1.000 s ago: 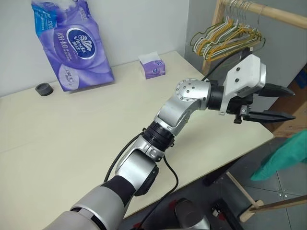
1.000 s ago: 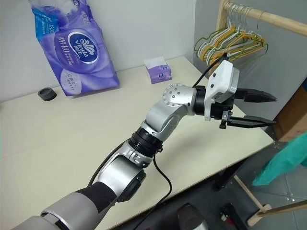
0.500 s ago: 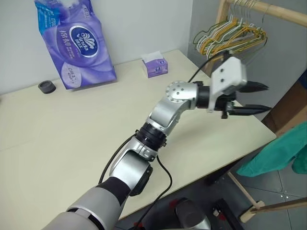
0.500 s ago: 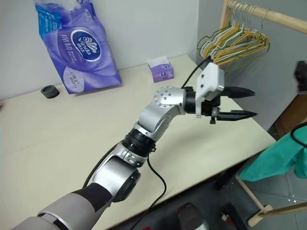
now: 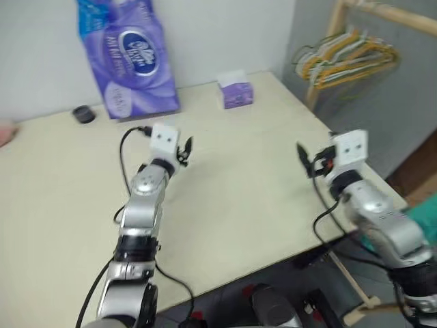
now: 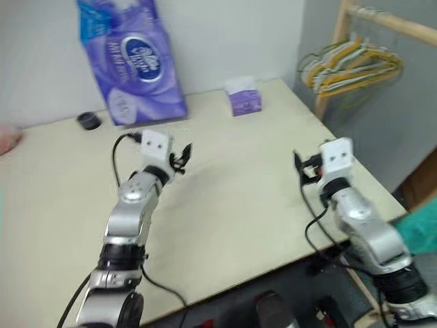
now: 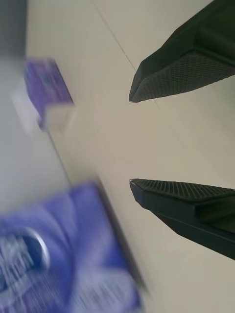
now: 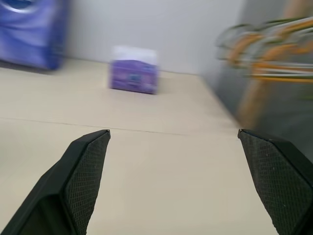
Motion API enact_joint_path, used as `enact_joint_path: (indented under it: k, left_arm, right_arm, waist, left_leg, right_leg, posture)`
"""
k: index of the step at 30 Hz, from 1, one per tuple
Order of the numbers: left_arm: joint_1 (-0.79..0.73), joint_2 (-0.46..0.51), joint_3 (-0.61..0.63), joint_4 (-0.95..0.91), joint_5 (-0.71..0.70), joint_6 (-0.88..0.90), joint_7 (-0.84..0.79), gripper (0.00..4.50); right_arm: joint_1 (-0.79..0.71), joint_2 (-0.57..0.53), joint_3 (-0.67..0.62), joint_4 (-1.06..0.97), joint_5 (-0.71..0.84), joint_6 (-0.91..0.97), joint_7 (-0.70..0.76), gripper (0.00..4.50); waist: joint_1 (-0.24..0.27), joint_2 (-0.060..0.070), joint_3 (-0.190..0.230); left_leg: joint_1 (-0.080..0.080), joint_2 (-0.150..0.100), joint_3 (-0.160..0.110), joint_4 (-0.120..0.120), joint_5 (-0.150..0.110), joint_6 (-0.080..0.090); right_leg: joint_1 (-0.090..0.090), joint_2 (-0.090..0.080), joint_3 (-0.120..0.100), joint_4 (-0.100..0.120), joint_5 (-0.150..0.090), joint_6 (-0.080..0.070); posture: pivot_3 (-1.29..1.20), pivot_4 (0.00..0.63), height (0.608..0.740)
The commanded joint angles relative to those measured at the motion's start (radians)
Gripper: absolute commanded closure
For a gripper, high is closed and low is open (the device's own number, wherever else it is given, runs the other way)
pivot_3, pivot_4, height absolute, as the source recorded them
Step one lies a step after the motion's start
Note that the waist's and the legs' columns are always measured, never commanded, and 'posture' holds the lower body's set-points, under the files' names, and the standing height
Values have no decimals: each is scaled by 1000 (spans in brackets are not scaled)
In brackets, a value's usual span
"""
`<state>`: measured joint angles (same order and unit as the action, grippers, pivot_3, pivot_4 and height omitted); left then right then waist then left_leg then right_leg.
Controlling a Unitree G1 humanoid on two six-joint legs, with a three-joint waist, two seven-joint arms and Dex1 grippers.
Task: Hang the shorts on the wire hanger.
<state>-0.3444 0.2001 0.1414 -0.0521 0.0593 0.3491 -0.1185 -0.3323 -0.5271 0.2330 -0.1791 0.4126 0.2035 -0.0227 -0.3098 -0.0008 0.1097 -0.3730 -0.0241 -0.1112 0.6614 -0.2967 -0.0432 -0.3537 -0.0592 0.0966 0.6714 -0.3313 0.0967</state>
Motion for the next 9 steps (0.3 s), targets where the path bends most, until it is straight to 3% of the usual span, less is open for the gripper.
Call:
enact_joint_path:
  k: [1,5,9]
  left_arm:
    - [119,-29,59,-103,9,26,94,1872]
    - [174,-41,110,-115,-34,40,115,1872]
    - [178,-23,127,-106,-60,32,94,1872]
  right_arm:
    - [-28,83,18,106,-86,-104,101,24]
    - [-54,163,-2,222,-139,-156,173,24]
    - [-77,211,-27,295,-168,-176,227,24]
  waist:
    - [47,-5,-4]
    - [140,-11,-8]
    - [182,-12,-8]
  left_leg:
    - [1,-1,-1,1,-1,-3]
    - [3,-2,-3,4,-1,-3]
    - [10,-1,-5,4,0,-4]
  right_leg:
    - [0,-1,0,4,0,0]
    - [1,0,-1,7,2,-1]
    - [3,4,-2,7,5,-2]
  posture:
    - [-156,31,740]
    - [-88,30,740]
    - [-67,33,740]
